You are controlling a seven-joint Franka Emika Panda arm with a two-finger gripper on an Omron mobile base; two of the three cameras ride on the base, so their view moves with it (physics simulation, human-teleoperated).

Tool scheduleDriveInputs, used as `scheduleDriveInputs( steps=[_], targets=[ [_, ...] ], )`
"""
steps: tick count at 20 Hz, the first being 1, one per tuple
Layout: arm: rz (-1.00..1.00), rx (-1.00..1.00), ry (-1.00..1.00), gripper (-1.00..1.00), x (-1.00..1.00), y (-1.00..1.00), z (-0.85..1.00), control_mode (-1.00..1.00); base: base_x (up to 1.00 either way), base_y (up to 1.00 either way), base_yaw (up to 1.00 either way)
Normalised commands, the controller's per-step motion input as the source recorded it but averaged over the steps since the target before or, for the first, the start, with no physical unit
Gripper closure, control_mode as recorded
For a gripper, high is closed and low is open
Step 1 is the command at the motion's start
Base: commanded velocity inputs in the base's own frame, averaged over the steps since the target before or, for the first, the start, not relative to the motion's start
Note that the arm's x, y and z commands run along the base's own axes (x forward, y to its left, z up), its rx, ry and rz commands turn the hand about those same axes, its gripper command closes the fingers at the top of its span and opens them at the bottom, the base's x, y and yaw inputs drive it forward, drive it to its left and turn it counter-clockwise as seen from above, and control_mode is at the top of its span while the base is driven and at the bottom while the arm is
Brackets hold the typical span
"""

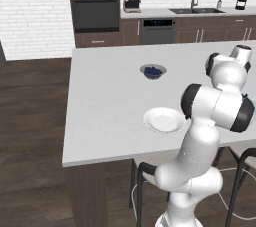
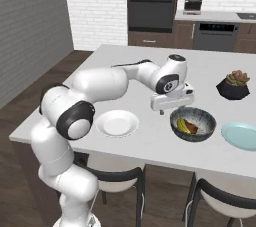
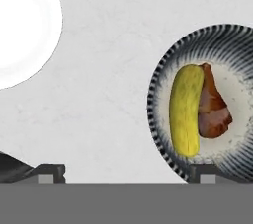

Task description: Pick the chicken drumstick and cucumber from their plates and place them in the bowl. Then put the bowl in the fridge.

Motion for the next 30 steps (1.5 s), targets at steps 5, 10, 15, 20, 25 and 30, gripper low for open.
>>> scheduleDriveInputs(
  steps=[5,10,15,20,25,30],
  targets=[
    [-0.2,-0.03,-0.02,-1.0,0.08,0.29,-0.12,-1.0,0.0,0.0,0.0],
    [-0.07,0.0,0.0,-1.0,0.46,0.02,-0.1,-1.0,0.0,0.0,0.0],
    [0.0,0.0,0.02,-1.0,0.46,-0.21,-0.14,-1.0,0.0,0.0,0.0],
    [0.0,0.0,0.02,-1.0,0.22,-0.31,-0.24,-1.0,0.0,0.0,0.0],
    [0.0,0.0,0.0,-1.0,0.03,-0.07,-0.22,-1.0,0.0,0.0,0.0],
    [0.0,0.0,0.0,-1.0,0.14,0.0,-0.31,-1.0,0.0,0.0,0.0]
  ],
)
